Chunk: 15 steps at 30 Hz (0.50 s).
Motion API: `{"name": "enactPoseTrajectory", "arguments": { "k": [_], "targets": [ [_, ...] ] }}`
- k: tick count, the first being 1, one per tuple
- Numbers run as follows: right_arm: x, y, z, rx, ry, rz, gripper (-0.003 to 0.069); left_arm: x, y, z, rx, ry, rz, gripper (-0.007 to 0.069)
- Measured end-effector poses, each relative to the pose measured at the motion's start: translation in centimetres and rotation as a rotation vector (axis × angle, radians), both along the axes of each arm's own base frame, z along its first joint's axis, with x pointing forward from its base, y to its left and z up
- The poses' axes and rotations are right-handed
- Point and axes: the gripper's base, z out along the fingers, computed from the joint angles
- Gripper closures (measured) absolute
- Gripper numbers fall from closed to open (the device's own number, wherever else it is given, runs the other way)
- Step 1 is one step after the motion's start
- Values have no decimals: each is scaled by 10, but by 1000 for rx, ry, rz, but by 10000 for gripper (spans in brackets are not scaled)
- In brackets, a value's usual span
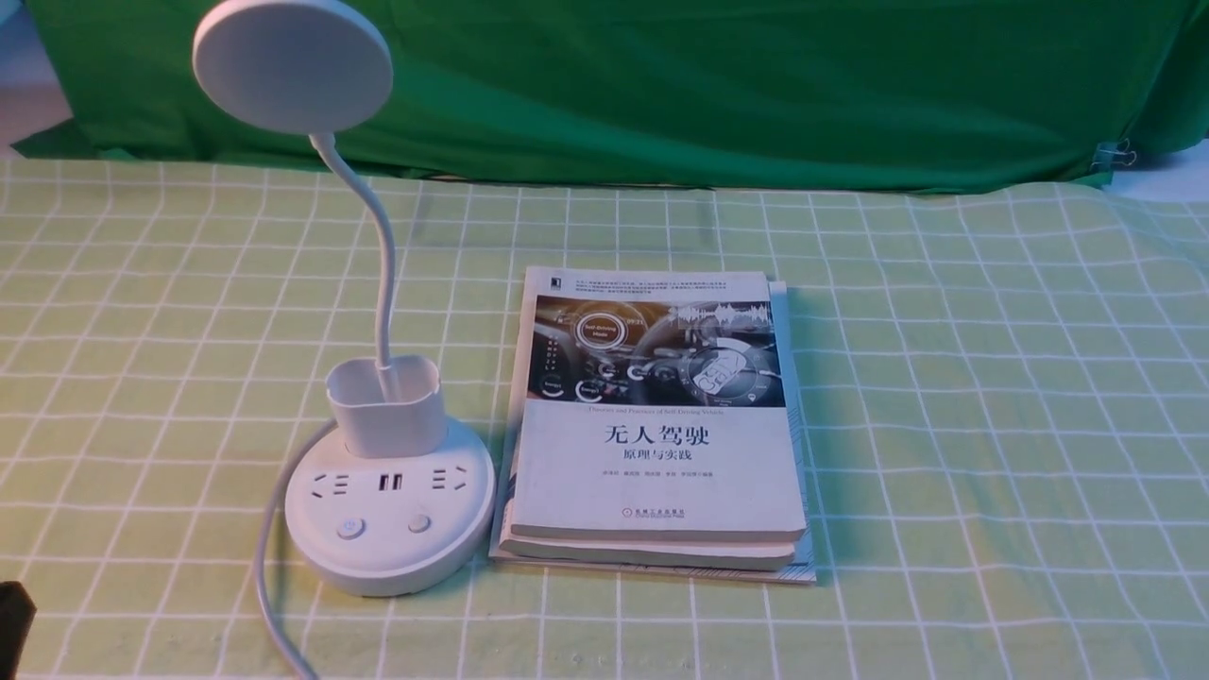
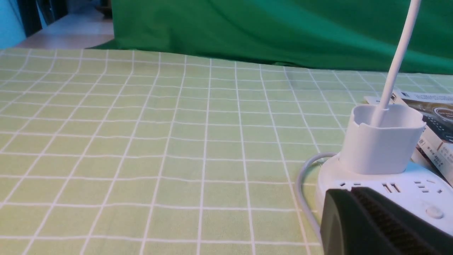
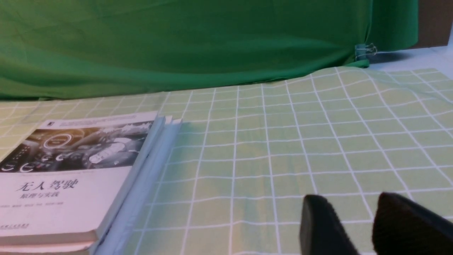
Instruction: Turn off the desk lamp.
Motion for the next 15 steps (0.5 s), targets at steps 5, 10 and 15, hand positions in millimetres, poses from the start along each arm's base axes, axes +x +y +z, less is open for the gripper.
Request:
{"name": "enactPoseTrajectory", "arguments": {
  "k": [5,10,15],
  "targets": [
    [0,0,0,-1,2,0,420,0,0,0,0,-1,6,623],
    [0,0,0,0,2,0,420,0,0,0,0,-1,6,623],
    [0,0,0,1,2,0,420,0,0,0,5,-1,5,623]
  ]
}}
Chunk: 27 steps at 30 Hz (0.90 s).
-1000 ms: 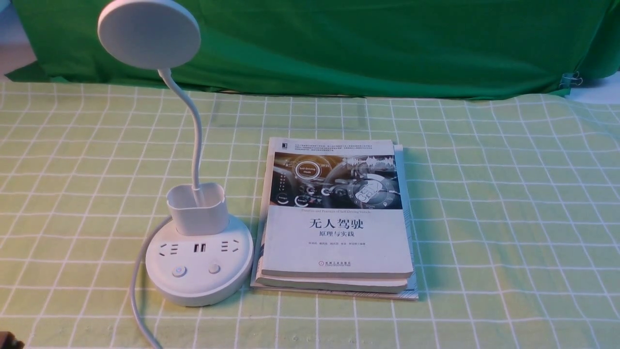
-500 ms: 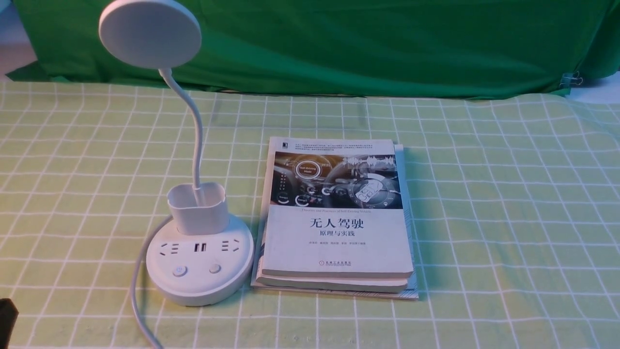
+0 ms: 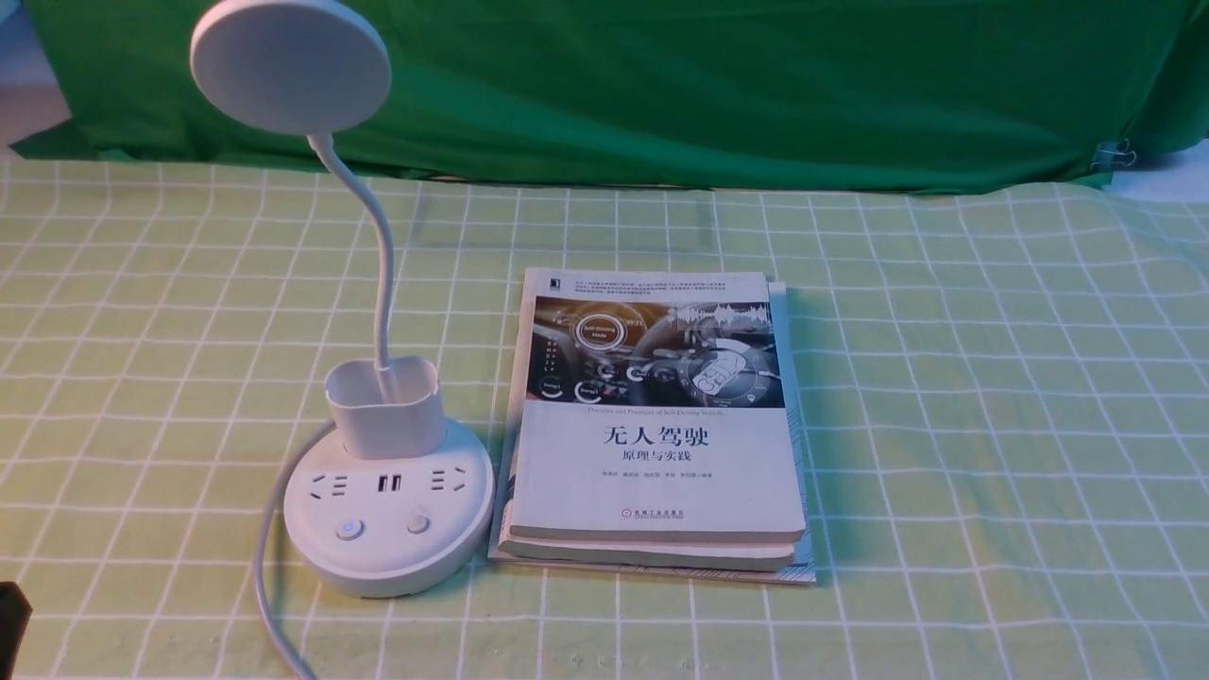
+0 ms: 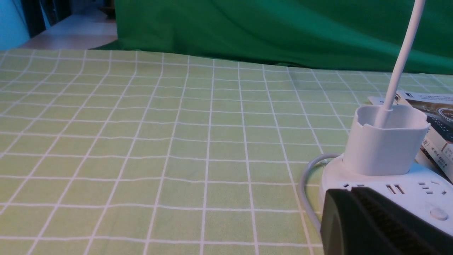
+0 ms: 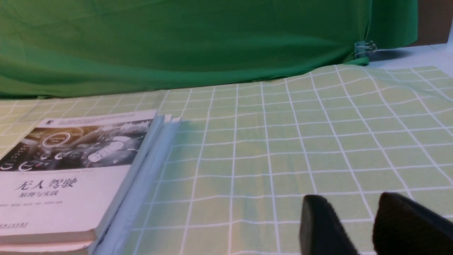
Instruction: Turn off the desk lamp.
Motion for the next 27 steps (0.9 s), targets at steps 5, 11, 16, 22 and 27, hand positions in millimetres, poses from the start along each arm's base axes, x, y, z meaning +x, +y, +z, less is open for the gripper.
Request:
{"name": "enactPoseTrajectory", "arguments": {
  "k": [5,11,16,22,27],
  "targets": [
    [0,0,0,-2,0,0,420,0,0,0,10,0,0,623],
    [0,0,0,-1,0,0,420,0,0,0,14,0,0,623],
    [0,0,0,0,0,0,420,0,0,0,18,0,1,623],
    [0,0,0,0,0,0,420,0,0,0,18,0,1,623],
    [0,0,0,-2,-1,0,420,0,0,0,18,0,0,623]
  ]
}}
